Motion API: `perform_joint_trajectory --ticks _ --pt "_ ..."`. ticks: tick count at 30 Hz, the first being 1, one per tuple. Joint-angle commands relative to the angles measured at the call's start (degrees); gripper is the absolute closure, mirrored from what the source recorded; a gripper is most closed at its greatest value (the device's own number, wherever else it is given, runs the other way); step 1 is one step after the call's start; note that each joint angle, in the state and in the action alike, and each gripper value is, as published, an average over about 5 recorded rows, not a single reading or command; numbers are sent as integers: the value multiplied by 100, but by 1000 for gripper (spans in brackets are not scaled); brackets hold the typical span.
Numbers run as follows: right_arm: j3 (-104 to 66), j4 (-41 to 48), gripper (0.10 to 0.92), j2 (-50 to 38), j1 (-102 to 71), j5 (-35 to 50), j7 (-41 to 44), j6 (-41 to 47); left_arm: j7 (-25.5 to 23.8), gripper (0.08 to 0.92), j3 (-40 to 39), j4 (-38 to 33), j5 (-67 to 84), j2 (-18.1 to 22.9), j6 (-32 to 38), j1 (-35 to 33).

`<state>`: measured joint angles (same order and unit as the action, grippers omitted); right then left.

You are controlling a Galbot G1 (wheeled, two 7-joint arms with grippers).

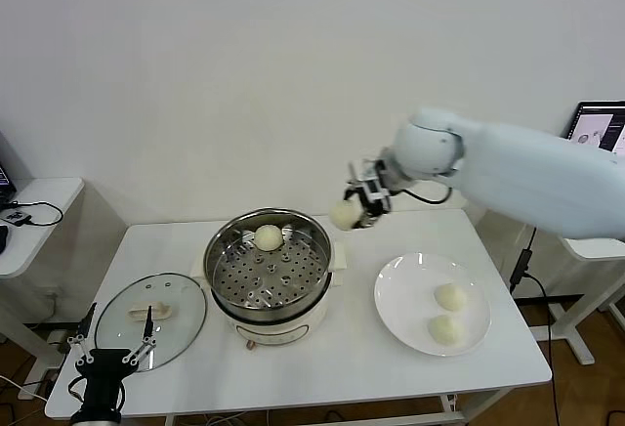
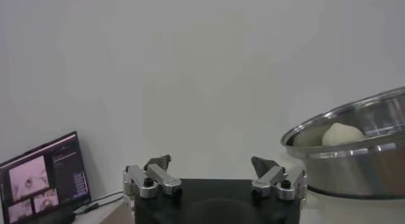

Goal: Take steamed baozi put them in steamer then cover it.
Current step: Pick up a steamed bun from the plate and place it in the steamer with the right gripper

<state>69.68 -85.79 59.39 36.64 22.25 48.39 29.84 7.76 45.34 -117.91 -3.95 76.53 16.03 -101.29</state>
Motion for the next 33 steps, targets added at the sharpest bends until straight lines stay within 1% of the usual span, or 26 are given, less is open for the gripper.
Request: perform_joint_trajectory --ticks 1,6,14,33 --pt "82 989 414 1774 -460 584 -578 712 -3 177 103 -15 1 9 15 -22" --pt "20 1517 414 2232 -1062 391 -638 769 -2 177 181 -28 -1 20 31 -53" --pt "-38 1834 415 2639 -1460 344 -780 792 1 177 190 15 -10 45 63 -57" --pt "-151 2401 414 3029 -1642 254 -928 718 24 177 192 -21 -25 71 128 -124"
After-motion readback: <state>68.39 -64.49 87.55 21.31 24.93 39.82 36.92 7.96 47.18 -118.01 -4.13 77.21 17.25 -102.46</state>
